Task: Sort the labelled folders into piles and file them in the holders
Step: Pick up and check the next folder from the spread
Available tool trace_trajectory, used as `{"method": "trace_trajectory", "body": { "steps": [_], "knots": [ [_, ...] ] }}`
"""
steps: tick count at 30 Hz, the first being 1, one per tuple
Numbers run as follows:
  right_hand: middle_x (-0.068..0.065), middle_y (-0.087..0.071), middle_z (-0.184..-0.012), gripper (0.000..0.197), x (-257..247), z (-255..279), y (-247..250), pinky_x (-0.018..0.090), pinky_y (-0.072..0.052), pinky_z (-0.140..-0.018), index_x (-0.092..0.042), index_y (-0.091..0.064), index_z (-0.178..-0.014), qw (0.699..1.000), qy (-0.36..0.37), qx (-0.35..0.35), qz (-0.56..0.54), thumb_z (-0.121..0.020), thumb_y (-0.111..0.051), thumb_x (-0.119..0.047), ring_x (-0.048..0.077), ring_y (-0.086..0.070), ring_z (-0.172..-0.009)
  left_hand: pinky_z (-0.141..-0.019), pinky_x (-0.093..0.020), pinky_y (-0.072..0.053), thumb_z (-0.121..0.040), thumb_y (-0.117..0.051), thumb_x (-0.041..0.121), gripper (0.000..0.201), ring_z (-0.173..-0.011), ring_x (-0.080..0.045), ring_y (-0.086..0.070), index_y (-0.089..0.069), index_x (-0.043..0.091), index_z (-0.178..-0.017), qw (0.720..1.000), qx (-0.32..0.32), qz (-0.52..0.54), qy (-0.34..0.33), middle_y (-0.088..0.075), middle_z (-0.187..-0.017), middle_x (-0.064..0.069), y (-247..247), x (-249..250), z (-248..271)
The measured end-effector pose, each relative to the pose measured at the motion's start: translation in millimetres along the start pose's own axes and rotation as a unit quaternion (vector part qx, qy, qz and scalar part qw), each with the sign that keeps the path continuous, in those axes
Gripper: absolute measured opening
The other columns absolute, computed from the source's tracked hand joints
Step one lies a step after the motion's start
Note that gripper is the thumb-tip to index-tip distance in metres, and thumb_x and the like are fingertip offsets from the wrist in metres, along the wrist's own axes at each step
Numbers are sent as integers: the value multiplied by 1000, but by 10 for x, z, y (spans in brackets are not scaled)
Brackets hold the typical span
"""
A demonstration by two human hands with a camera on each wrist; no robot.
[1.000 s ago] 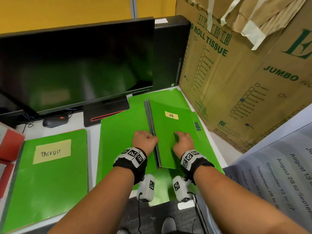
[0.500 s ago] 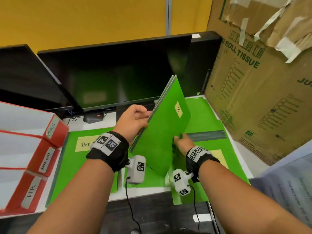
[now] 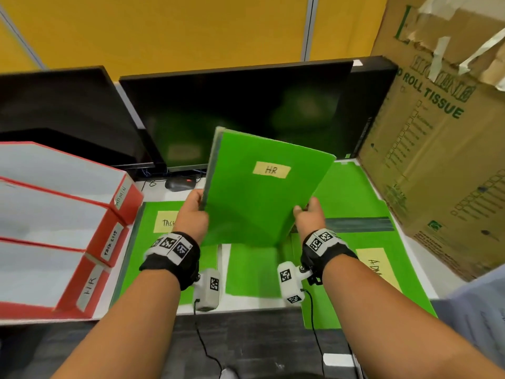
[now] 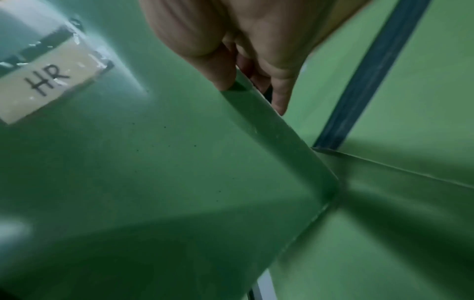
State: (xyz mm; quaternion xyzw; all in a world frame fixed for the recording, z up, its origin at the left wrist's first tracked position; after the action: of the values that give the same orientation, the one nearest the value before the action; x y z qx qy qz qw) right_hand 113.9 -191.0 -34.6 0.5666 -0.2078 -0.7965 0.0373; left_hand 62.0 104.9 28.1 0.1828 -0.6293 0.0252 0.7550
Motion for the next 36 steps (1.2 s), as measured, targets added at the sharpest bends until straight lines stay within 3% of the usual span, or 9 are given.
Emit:
{"method": "trace_trajectory", "body": {
  "steps": [4,9,11,14,17,21,27,32,36],
  "knots": [
    [13,-53,-121,32,-217,136,-99,41,-44,-97,-4,-41,-125,998,53,-12,22,-95,-49,-12,27,-53,-111,-83,-56,-54,-70,-43,-7,61,-96,-33,-66,-57,39,-108,998,35,-24,44,-70,-103,-6,157,-516,-167],
    [14,-44,-140,48,98,365,-301,36,-41,-101,-8,-29,-142,982,-1,-102,160,-97,-45,-8,30,-46,-127,-88,-41,-51,-91,-49,0,34,-101,-36,-61,-43,9,-122,976,8,-173,134,-60,-104,-16,118,-843,27],
    [16,-48,-136,46,43,392,-298,33,-43,-94,-6,-30,-143,978,13,-90,187,-98,-43,-10,31,-49,-124,-88,-37,-46,-95,-48,7,29,-103,-35,-59,-41,3,-123,971,15,-195,135,-58,-108,-18,162,-845,25],
    [13,-56,-108,26,-208,361,-390,25,-39,-77,-4,-45,-123,976,61,-74,194,-98,-44,-12,26,-57,-99,-81,-38,-44,-97,-45,10,16,-95,-35,-57,-40,3,-111,973,66,-188,116,-55,-101,-18,365,-713,-24],
    [10,-53,-96,13,-310,402,-719,27,-41,-77,-5,-47,-106,961,94,-114,233,-96,-48,-13,25,-55,-91,-88,-41,-43,-98,-44,8,31,-108,-39,-56,-38,3,-128,970,131,-172,115,-55,-115,-22,696,-729,-28],
    [14,-54,-131,50,-123,613,-1224,33,-44,-97,-12,-37,-140,959,74,-177,210,-93,-54,-12,30,-53,-120,-104,-41,-37,-93,-53,8,54,-129,-38,-45,-31,5,-143,957,144,-190,167,-42,-143,-21,1086,-1074,24],
    [10,-41,-144,74,61,832,-1786,37,-40,-109,-20,-27,-146,951,74,-227,198,-84,-57,6,26,-43,-132,-98,-42,-43,-80,-70,18,70,-119,-41,-48,-36,9,-141,909,99,-318,251,-42,-134,-25,1554,-1573,81],
    [12,-42,-141,68,124,944,-2117,34,-38,-109,-14,-36,-143,925,91,-261,260,-81,-52,10,27,-45,-129,-95,-44,-46,-80,-68,22,68,-113,-40,-52,-37,13,-140,880,92,-368,287,-43,-128,-20,1800,-1822,74],
    [12,-41,-140,74,183,1000,-2280,28,-38,-106,-15,-35,-145,896,101,-292,319,-78,-49,12,29,-44,-129,-103,-50,-42,-78,-69,25,71,-120,-43,-46,-35,18,-140,872,87,-370,309,-40,-133,-19,1904,-1987,50]
  ]
}}
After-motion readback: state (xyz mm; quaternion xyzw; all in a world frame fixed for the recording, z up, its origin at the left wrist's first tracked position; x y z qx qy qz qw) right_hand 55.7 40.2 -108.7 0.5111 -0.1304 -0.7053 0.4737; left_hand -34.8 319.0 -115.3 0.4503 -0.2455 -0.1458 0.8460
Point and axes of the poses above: each hand's wrist, its own z-axis away from the middle knuckle, its own y-axis out of the back of the hand, x = y × z, the point moved 10 cm from there along -z, towards the middle knuckle
